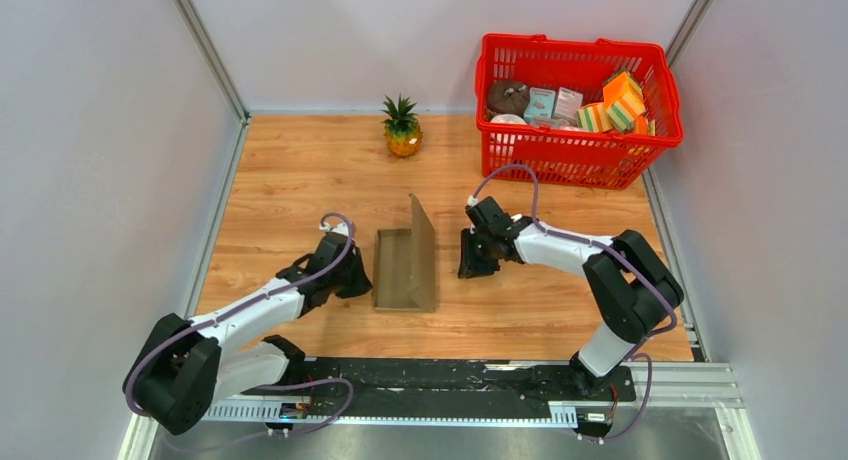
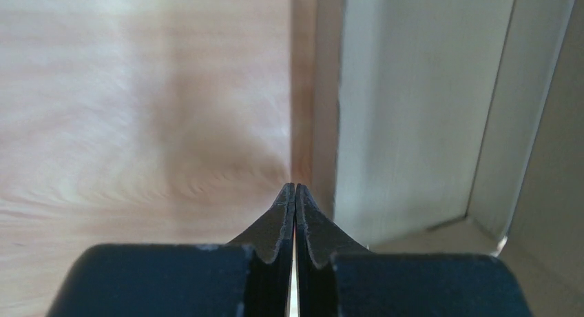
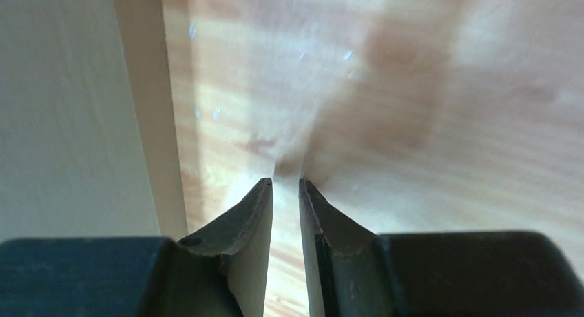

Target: Fold the paper box

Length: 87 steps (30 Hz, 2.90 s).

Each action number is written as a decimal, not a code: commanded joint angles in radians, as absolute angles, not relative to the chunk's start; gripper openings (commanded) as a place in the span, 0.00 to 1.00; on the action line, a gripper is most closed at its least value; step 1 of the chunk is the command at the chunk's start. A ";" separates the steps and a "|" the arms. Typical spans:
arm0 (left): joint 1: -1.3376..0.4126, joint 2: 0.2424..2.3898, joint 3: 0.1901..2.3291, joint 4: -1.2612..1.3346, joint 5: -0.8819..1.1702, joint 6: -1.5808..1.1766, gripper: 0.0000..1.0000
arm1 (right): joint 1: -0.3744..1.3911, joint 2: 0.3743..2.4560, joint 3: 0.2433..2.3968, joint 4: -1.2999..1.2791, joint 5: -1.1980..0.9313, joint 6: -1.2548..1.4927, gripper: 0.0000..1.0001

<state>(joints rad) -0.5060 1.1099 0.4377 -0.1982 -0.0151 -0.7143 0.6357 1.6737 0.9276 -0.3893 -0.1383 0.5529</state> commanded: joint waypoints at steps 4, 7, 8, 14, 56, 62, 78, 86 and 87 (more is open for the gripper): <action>-0.742 1.063 0.373 -0.183 -0.029 -0.837 0.06 | 0.718 1.678 0.935 -0.322 -0.261 0.620 0.29; -0.854 1.095 0.376 -0.097 -0.055 -0.913 0.05 | 0.715 1.774 1.044 -0.360 -0.270 0.598 0.31; -0.880 1.141 0.412 -0.091 -0.067 -0.928 0.05 | 0.710 1.814 1.162 -0.392 -0.265 0.562 0.31; -0.939 1.226 0.476 -0.087 -0.078 -0.957 0.04 | 0.598 1.925 1.419 -0.650 -0.043 0.460 0.34; -0.253 1.092 0.408 -0.048 -0.097 -0.661 0.08 | 0.767 1.845 1.152 -0.336 0.107 0.739 0.03; -0.311 1.189 0.402 0.072 0.022 -0.693 0.06 | 0.807 1.907 1.235 -0.293 0.068 0.664 0.02; -0.265 0.743 0.416 -0.378 -0.189 -0.703 0.27 | 0.517 1.539 0.954 -0.420 0.084 0.551 0.47; -0.265 0.425 0.443 -0.526 -0.137 -0.675 0.34 | 0.249 1.385 0.815 -0.390 0.000 0.653 0.80; -0.264 0.413 0.460 -0.549 -0.118 -0.664 0.34 | 0.224 1.402 0.816 -0.370 -0.021 0.650 0.80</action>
<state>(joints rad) -0.2722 0.4667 0.4000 -0.4473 -0.1581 -0.6960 0.3012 1.4006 0.8417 -0.4171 0.0521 0.6071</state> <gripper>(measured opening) 0.336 0.801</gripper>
